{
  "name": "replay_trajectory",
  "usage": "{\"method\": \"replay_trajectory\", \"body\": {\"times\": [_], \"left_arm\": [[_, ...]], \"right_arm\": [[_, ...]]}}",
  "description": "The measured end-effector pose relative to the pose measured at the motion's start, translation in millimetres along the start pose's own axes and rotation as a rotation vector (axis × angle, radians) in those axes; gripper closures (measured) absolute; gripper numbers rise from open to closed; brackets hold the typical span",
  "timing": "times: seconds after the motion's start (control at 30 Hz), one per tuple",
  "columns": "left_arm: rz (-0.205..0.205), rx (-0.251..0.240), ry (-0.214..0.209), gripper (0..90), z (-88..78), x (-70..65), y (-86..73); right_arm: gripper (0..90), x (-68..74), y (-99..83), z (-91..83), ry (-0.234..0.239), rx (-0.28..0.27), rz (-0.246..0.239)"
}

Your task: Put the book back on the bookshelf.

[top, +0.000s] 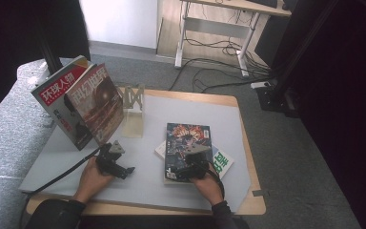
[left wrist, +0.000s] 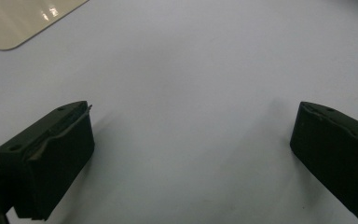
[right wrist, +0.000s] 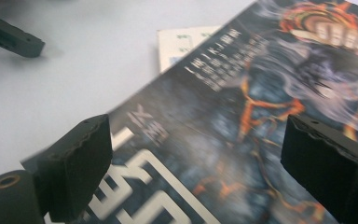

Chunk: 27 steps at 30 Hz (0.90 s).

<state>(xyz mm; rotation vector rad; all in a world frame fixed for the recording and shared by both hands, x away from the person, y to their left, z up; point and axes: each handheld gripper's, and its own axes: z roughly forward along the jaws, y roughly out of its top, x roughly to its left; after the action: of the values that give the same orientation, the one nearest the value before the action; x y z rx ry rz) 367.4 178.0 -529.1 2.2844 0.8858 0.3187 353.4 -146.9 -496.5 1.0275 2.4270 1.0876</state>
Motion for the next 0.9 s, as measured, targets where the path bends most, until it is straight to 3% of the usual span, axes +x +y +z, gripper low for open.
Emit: {"method": "replay_trajectory", "body": {"times": [0.5,0.9], "left_arm": [[0.0,0.0,0.0,0.0,0.0,0.0,0.0],[0.0,0.0,0.0,0.0,0.1,0.0,0.0]], "right_arm": [[7.7,12.8,9.4,22.2,0.008,0.011,0.001],[5.5,15.1,13.5,34.7,-0.043,0.032,-0.034]]}}
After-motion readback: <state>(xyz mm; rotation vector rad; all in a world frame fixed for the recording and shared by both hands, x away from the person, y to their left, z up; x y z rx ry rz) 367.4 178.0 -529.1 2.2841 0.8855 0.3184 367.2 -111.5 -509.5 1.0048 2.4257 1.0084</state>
